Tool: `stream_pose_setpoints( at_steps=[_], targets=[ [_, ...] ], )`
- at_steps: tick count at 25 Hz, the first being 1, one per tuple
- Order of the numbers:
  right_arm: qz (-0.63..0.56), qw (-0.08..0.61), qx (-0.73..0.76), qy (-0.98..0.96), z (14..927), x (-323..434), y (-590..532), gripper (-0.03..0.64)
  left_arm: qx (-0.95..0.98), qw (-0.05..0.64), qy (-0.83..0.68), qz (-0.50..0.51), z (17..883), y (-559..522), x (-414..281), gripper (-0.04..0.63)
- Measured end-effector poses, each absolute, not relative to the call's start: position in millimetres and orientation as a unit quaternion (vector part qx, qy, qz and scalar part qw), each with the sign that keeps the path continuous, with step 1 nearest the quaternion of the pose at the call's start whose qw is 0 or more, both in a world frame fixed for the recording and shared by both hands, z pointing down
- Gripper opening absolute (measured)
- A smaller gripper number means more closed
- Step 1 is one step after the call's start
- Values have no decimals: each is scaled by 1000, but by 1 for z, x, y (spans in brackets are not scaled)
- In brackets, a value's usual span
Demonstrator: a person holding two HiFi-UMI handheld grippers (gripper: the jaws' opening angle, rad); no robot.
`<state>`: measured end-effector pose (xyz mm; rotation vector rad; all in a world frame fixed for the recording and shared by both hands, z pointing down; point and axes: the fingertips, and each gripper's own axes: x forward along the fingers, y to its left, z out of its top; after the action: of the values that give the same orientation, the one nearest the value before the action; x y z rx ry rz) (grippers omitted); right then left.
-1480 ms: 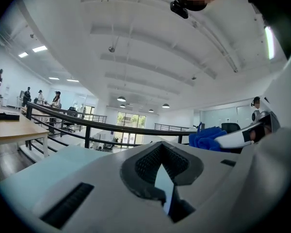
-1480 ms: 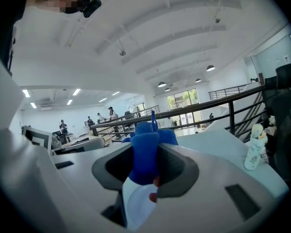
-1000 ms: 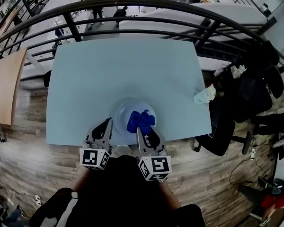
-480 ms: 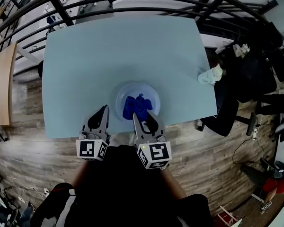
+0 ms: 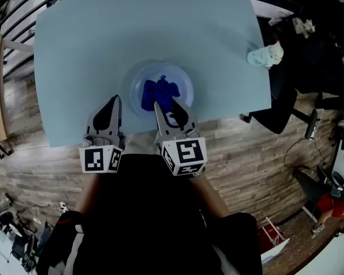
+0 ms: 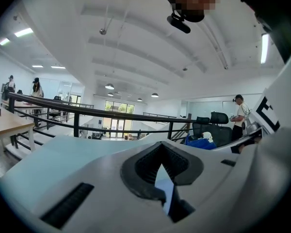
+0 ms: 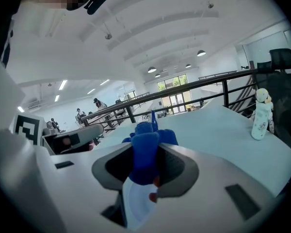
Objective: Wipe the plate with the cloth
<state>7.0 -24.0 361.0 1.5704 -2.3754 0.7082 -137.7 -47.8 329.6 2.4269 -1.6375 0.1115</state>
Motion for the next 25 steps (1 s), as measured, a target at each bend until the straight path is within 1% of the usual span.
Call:
stream_pose_setpoints(
  at_steps=[6,12,25],
  targets=[
    [268,118,532,-795,389,14,-41,118,823,116,-553,49,340,-56,-128,2],
    [286,151,518,-792,426,22,-56,118,827,117,-548,53,346,-64,-111,2],
    [302,205,470,-803,481,8,-73,118,829,121,-542,70,361,-73,-94,2]
  ],
)
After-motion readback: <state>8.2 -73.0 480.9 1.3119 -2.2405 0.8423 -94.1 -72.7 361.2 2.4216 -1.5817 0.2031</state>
